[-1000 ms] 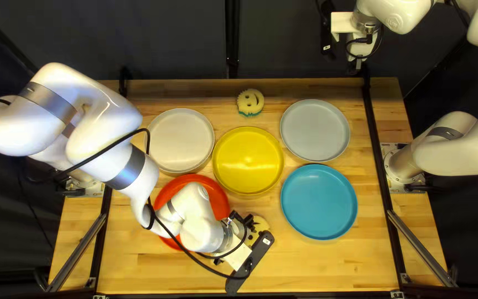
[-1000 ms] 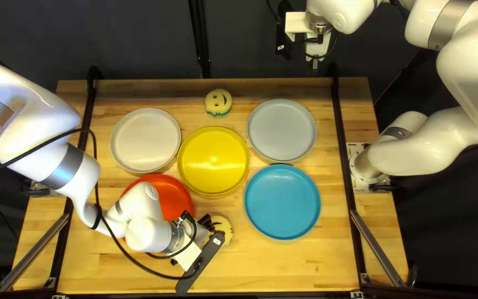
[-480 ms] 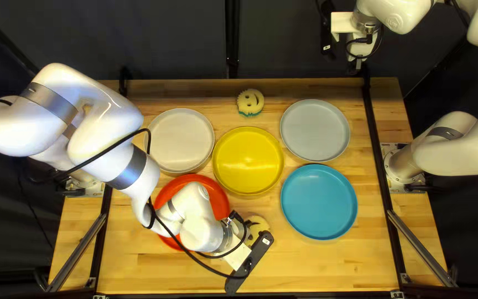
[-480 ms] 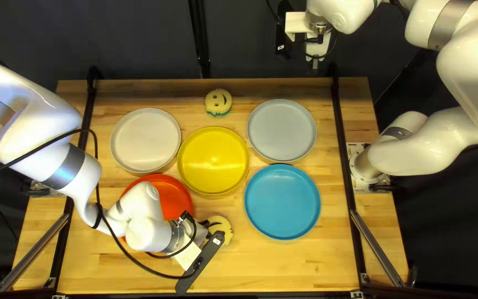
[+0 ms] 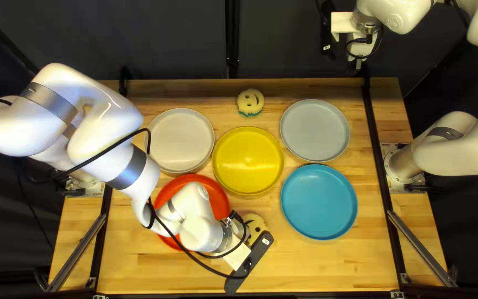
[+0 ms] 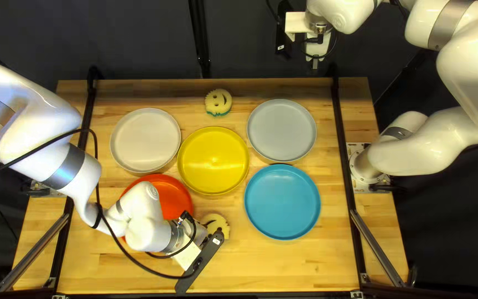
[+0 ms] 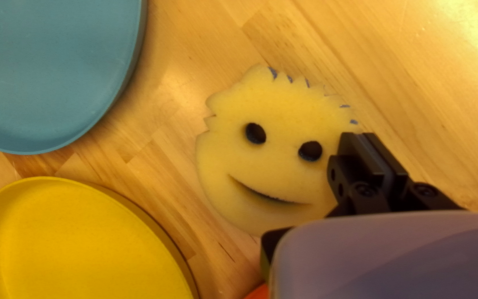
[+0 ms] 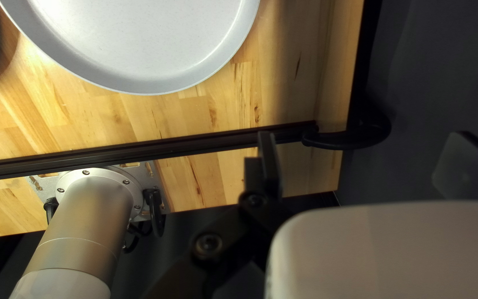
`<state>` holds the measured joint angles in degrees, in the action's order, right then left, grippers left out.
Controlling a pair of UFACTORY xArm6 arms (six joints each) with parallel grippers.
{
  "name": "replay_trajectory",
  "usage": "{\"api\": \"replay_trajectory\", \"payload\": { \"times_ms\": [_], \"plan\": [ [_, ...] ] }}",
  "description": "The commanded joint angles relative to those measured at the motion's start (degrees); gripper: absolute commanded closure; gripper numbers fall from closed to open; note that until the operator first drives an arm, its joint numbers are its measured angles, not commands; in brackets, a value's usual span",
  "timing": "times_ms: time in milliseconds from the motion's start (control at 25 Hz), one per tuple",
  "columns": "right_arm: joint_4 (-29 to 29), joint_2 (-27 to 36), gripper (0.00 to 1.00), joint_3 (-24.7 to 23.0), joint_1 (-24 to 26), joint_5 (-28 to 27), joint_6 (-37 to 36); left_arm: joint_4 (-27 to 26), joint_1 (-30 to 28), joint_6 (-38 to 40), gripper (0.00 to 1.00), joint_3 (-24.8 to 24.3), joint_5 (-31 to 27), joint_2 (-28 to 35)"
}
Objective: Pick up sponge and scrub the plate
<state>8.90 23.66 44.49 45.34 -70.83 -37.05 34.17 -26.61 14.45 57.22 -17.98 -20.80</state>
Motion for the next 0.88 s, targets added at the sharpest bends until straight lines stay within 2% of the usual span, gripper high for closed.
{"api": "replay_trajectory", "payload": {
  "times_ms": [40, 480, 880],
  "plan": [
    [0.0, 0.0, 0.0, 0.0, 0.0, 0.0, 0.0, -1.74, -0.31, -1.21, 0.0, -0.29, -1.46, 1.73],
    [0.0, 0.0, 0.0, 0.0, 0.0, 0.0, 0.0, -1.13, -0.81, -0.57, 0.0, 2.17, -3.16, 0.04],
    [0.0, 0.0, 0.0, 0.0, 0.0, 0.0, 0.0, 0.24, 0.09, -0.17, 0.0, 2.72, -0.86, -2.66]
  ]
}}
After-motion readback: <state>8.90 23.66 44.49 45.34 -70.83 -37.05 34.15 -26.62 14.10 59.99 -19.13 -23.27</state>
